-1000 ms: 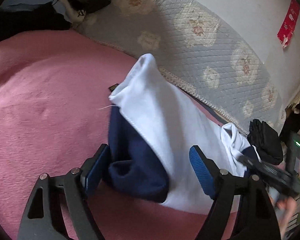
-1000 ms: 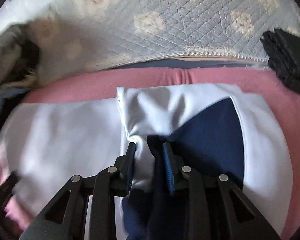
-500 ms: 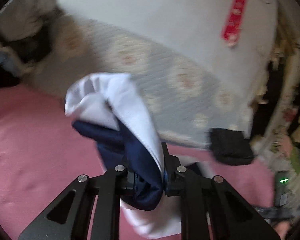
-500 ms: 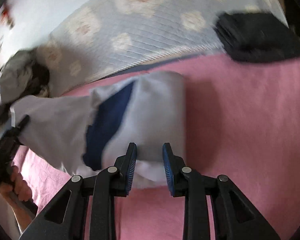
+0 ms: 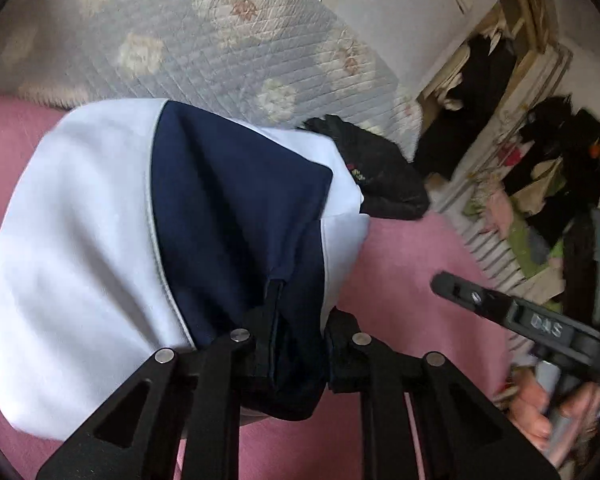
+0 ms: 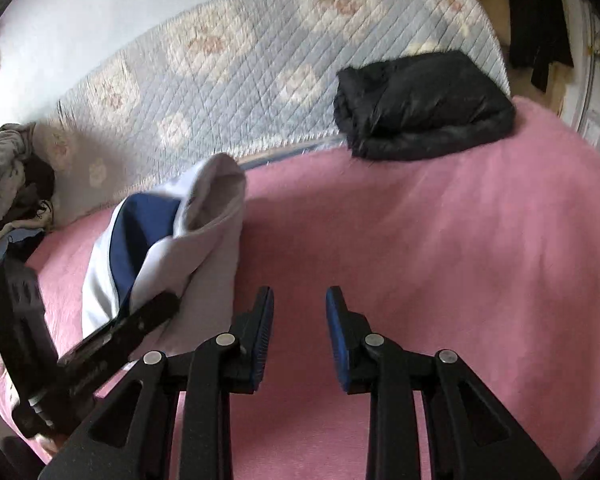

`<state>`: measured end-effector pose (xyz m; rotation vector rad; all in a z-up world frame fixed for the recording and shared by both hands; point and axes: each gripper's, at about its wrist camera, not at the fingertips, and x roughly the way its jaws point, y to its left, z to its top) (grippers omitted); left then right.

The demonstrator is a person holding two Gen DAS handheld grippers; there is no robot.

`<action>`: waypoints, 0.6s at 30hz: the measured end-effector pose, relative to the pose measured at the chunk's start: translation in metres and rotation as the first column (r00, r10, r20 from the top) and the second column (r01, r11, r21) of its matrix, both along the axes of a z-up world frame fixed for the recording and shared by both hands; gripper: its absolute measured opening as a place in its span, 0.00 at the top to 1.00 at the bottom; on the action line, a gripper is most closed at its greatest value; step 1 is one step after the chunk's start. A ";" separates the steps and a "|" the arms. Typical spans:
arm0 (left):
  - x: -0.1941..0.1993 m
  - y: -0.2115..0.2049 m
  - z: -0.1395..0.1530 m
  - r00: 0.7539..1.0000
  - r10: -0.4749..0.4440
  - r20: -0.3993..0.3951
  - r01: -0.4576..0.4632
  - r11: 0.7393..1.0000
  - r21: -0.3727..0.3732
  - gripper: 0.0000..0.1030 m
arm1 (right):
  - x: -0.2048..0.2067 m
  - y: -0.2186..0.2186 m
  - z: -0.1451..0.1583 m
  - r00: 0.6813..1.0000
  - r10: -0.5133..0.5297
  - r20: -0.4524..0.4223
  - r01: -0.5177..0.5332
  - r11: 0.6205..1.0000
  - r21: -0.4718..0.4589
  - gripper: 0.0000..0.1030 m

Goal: Fold large clothes

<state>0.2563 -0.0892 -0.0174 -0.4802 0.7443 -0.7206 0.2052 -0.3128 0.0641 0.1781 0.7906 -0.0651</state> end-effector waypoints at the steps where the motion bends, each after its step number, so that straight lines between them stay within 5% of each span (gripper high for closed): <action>1: -0.003 0.000 -0.002 1.000 -0.006 -0.002 0.006 1.000 0.005 0.85 | 0.000 0.001 0.004 1.000 0.011 0.019 -0.011 1.000 0.023 0.70; 5: -0.011 -0.002 -0.001 1.000 0.003 0.024 -0.004 0.999 0.032 0.81 | 0.017 0.021 0.019 0.991 0.116 0.070 -0.121 0.990 0.076 0.66; 9: -0.024 0.018 0.017 0.991 -0.118 0.061 0.123 0.989 -0.085 0.53 | 0.033 0.057 0.031 0.979 0.181 0.094 -0.180 0.983 -0.018 0.66; 12: -0.046 0.042 0.026 0.985 -0.135 0.108 0.144 0.986 -0.084 0.47 | 0.028 0.072 0.040 0.967 0.213 0.138 -0.214 0.977 -0.009 0.66; 18: -0.036 0.104 0.040 0.975 0.165 0.147 -0.171 0.985 0.025 0.35 | 0.044 0.104 0.026 0.958 0.255 0.127 -0.258 0.966 0.006 0.66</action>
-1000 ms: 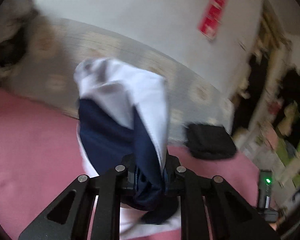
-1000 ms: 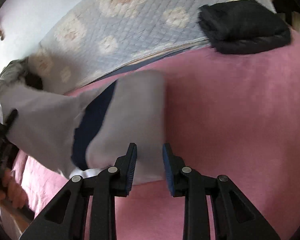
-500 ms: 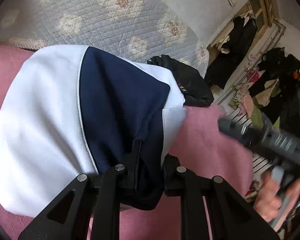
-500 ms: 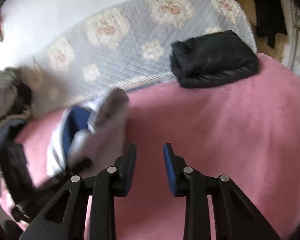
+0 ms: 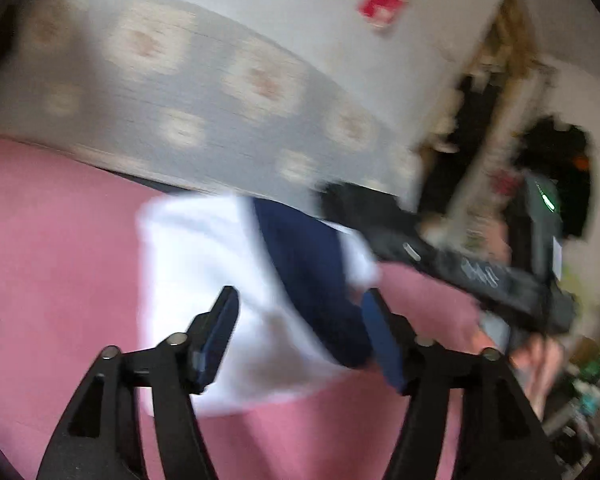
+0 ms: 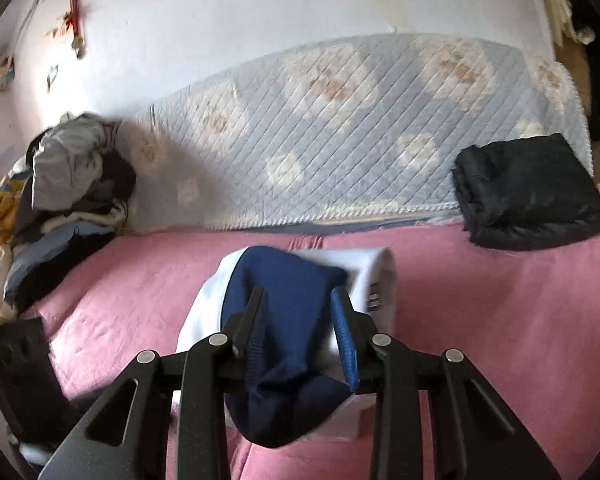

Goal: Fold large clothes

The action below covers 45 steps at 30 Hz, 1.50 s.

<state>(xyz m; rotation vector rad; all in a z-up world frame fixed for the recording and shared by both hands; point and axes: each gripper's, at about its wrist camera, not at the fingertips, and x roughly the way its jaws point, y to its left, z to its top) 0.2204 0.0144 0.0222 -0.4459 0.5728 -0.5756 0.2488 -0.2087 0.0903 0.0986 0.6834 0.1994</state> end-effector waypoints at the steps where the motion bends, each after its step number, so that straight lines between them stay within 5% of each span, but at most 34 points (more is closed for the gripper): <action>1: 0.010 0.007 -0.004 0.999 0.039 -0.034 -0.038 0.999 0.034 0.34 | 0.004 0.003 -0.006 1.000 -0.010 -0.021 0.010 1.000 0.001 0.66; 3: 0.037 0.018 -0.024 0.985 0.074 -0.157 -0.063 0.995 0.073 0.34 | 0.017 0.006 -0.023 0.997 -0.038 -0.069 0.038 0.999 0.000 0.60; 5: 0.059 0.023 -0.054 0.964 -0.079 -0.256 0.070 0.997 -0.041 0.34 | 0.033 0.003 -0.040 0.995 -0.046 -0.093 0.048 0.999 0.021 0.51; 7: 0.070 0.026 -0.084 0.936 -0.112 -0.332 0.079 0.991 -0.113 0.33 | 0.048 -0.002 -0.056 0.989 -0.053 -0.138 0.061 0.997 0.051 0.51; 9: 0.068 0.027 -0.088 0.937 -0.122 -0.327 0.080 0.987 -0.140 0.34 | 0.055 -0.010 -0.062 0.989 -0.004 -0.150 0.025 0.989 0.143 0.66; 10: 0.065 0.024 -0.083 0.943 -0.120 -0.310 0.088 0.989 -0.117 0.34 | 0.055 -0.012 -0.061 0.989 0.021 -0.147 0.004 0.986 0.168 0.96; 15: 0.047 0.004 -0.067 0.967 -0.103 -0.232 0.104 0.995 -0.009 0.32 | 0.026 -0.041 -0.027 0.999 -0.045 0.014 0.040 0.962 0.269 0.96; 19: 0.042 -0.014 -0.059 0.982 -0.071 -0.176 0.090 0.991 0.101 0.32 | 0.024 -0.023 -0.031 0.994 -0.098 0.057 0.099 0.995 -0.022 0.96; 21: 0.039 -0.019 -0.059 0.984 -0.057 -0.166 0.079 0.988 0.130 0.32 | 0.034 -0.029 -0.048 0.991 -0.130 -0.024 0.130 0.992 -0.010 0.96; 23: 0.037 -0.021 -0.057 0.987 -0.054 -0.152 0.077 0.986 0.149 0.32 | 0.030 -0.036 -0.049 0.987 -0.155 -0.031 0.155 0.988 0.010 0.87; 26: 0.038 -0.021 -0.058 0.988 -0.052 -0.146 0.075 0.986 0.151 0.32 | 0.001 -0.026 -0.032 0.981 -0.160 0.111 0.162 0.987 -0.007 0.72; 27: 0.038 -0.021 -0.058 0.988 -0.052 -0.145 0.074 0.986 0.151 0.32 | -0.008 -0.017 -0.028 0.980 -0.126 0.151 0.132 0.991 -0.029 0.59; 28: 0.037 -0.021 -0.058 0.989 -0.049 -0.142 0.071 0.986 0.153 0.32 | -0.014 -0.006 -0.025 0.983 -0.087 0.161 0.098 0.993 -0.063 0.22; 29: 0.036 -0.021 -0.057 0.989 -0.047 -0.140 0.069 0.985 0.156 0.32 | -0.017 0.000 -0.025 0.985 -0.072 0.159 0.086 0.993 -0.082 0.05; 32: 0.035 -0.020 -0.056 0.990 -0.044 -0.135 0.064 0.986 0.151 0.32 | -0.014 0.011 -0.037 0.989 -0.106 0.108 0.115 0.990 -0.082 0.05; 35: 0.037 -0.010 -0.057 0.988 -0.041 -0.150 0.055 0.994 0.090 0.33 | 0.002 -0.006 -0.068 0.988 -0.149 -0.046 0.150 0.988 0.022 0.06; 37: 0.041 0.011 -0.055 0.988 -0.024 -0.152 0.015 0.998 -0.059 0.33 | 0.007 -0.026 -0.088 0.984 -0.138 -0.111 0.152 0.979 0.133 0.16; 40: 0.051 0.044 -0.053 0.982 0.008 -0.190 -0.055 0.968 -0.243 0.27 | 0.012 -0.038 -0.108 0.991 -0.057 -0.120 0.084 0.969 0.230 0.28; 42: 0.068 0.047 -0.058 0.968 -0.025 -0.248 -0.039 0.967 -0.251 0.27 | 0.017 -0.042 -0.117 0.988 -0.031 -0.148 0.073 0.954 0.290 0.30; 45: 0.094 0.038 -0.083 0.912 -0.106 -0.397 -0.006 0.962 -0.272 0.26 | 0.025 -0.061 -0.128 0.982 -0.001 -0.191 0.086 0.895 0.438 0.37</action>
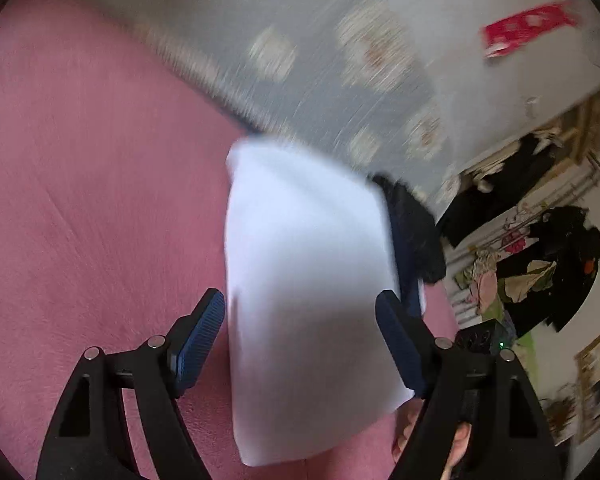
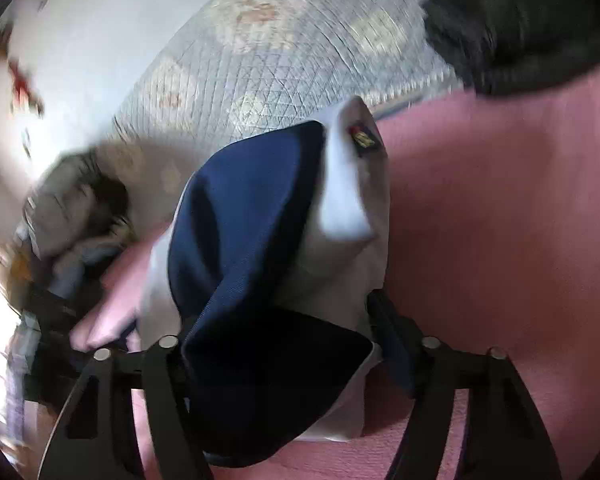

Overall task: Fold large clothes
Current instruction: 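Lift the bundle with both grippers and carry it onto the black jacket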

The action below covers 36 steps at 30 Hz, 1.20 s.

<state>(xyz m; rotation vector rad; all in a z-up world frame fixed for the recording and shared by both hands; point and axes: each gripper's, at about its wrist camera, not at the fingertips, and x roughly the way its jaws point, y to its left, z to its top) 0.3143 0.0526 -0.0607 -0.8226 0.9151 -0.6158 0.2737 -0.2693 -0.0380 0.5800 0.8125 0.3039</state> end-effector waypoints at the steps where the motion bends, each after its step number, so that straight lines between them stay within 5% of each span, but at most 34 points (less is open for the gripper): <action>1: 0.004 -0.004 -0.007 1.000 -0.013 -0.025 0.013 1.000 -0.008 0.25 | 0.001 -0.008 -0.005 1.000 -0.003 -0.012 0.004 0.998 0.058 0.41; 6: 0.007 -0.022 -0.003 0.999 -0.035 0.008 0.034 0.999 0.027 0.19 | 0.001 -0.010 -0.009 1.000 -0.013 -0.016 0.015 0.996 0.086 0.46; 8: 0.007 -0.029 0.001 0.999 -0.039 0.015 0.038 0.996 0.075 0.16 | 0.001 -0.003 -0.003 0.998 -0.056 -0.003 0.056 0.998 -0.041 0.27; 11: 0.004 -0.040 0.003 0.998 -0.043 0.042 0.037 0.988 0.147 0.11 | -0.002 0.006 0.004 0.995 -0.098 0.015 0.099 0.980 -0.174 0.14; 15: 0.003 -0.041 -0.001 0.998 -0.027 0.056 0.018 0.987 0.161 0.09 | 0.008 0.003 -0.007 0.999 -0.015 -0.033 0.013 0.998 -0.056 0.14; 17: 0.007 -0.044 -0.005 0.999 -0.014 0.045 0.005 0.983 0.183 0.14 | 0.010 0.017 -0.018 0.996 0.072 -0.044 -0.071 0.997 0.030 0.28; 20: 0.004 -0.037 -0.002 0.999 -0.011 0.050 0.003 0.988 0.153 0.39 | 0.010 0.043 -0.019 0.998 0.049 -0.026 -0.051 0.995 -0.085 0.36; 21: 0.000 -0.033 0.002 0.997 -0.023 0.076 0.012 0.990 0.139 0.45 | 0.006 0.042 -0.019 0.999 0.036 -0.011 -0.037 0.998 -0.057 0.41; 23: -0.007 -0.032 0.015 0.992 -0.032 0.120 0.016 0.992 0.128 0.49 | 0.002 0.037 -0.016 0.998 0.046 0.030 -0.047 0.999 0.011 0.50; 29: -0.028 -0.054 0.080 0.973 -0.019 0.229 -0.016 0.988 0.151 0.50 | -0.022 0.034 0.022 0.992 0.059 0.115 -0.060 0.998 0.011 0.52; 36: -0.015 -0.136 0.182 0.893 -0.094 0.441 0.048 0.992 0.114 0.50 | -0.058 -0.028 0.129 0.948 -0.003 0.319 0.021 0.998 -0.053 0.52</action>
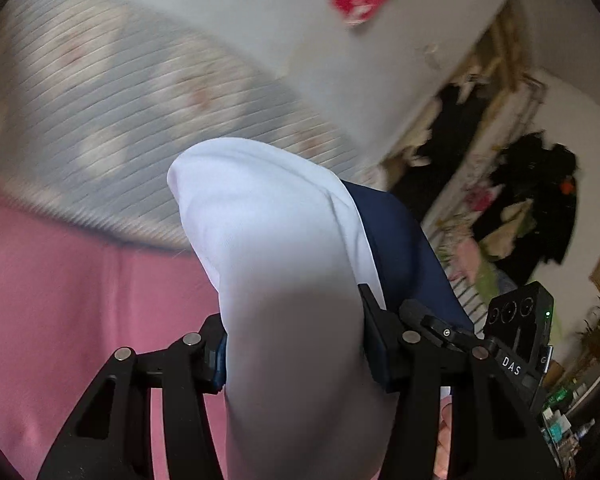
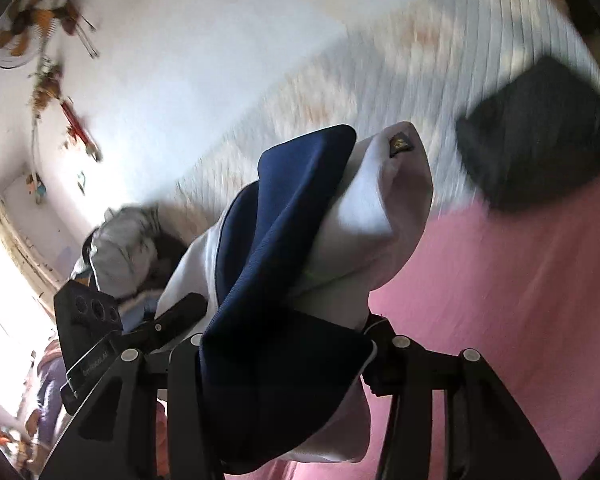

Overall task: Fold large clothes
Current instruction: 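Lift the bundle with both grippers and carry it onto the black jacket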

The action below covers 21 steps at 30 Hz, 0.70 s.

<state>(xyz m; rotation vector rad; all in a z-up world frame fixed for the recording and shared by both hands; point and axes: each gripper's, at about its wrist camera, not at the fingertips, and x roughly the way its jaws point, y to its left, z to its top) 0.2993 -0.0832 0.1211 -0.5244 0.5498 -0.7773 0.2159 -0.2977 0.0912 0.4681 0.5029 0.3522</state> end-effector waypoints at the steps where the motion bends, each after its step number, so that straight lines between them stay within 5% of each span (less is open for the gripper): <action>1: 0.008 -0.015 0.015 1.000 -0.011 0.022 0.011 1.000 -0.003 0.50 | 0.000 -0.015 0.020 0.999 -0.022 0.029 0.022 1.000 -0.016 0.52; 7: 0.061 -0.125 0.092 0.981 -0.110 0.162 0.111 0.994 0.002 0.50 | 0.008 -0.108 0.100 0.975 -0.145 0.168 0.156 0.986 -0.053 0.52; 12: 0.138 -0.210 0.098 0.963 -0.151 0.222 0.151 0.988 0.016 0.47 | 0.055 -0.181 0.126 0.936 -0.259 0.238 0.277 0.960 -0.047 0.50; 16: 0.214 -0.271 0.027 0.989 -0.141 0.051 0.135 0.986 0.094 0.46 | 0.137 -0.232 0.064 0.923 -0.343 0.173 0.364 0.925 -0.106 0.49; 18: 0.258 -0.302 -0.046 0.982 -0.104 -0.157 0.131 0.976 0.175 0.43 | 0.181 -0.257 0.011 0.916 -0.400 0.044 0.402 0.906 -0.135 0.49; 19: 0.266 -0.310 -0.073 0.979 -0.079 -0.190 0.123 0.966 0.229 0.41 | 0.202 -0.273 -0.028 0.900 -0.433 -0.054 0.424 0.897 -0.123 0.48; 21: 0.260 -0.313 -0.079 0.991 -0.117 -0.064 0.130 0.948 0.292 0.41 | 0.215 -0.288 -0.070 0.922 -0.381 -0.061 0.380 0.924 -0.035 0.44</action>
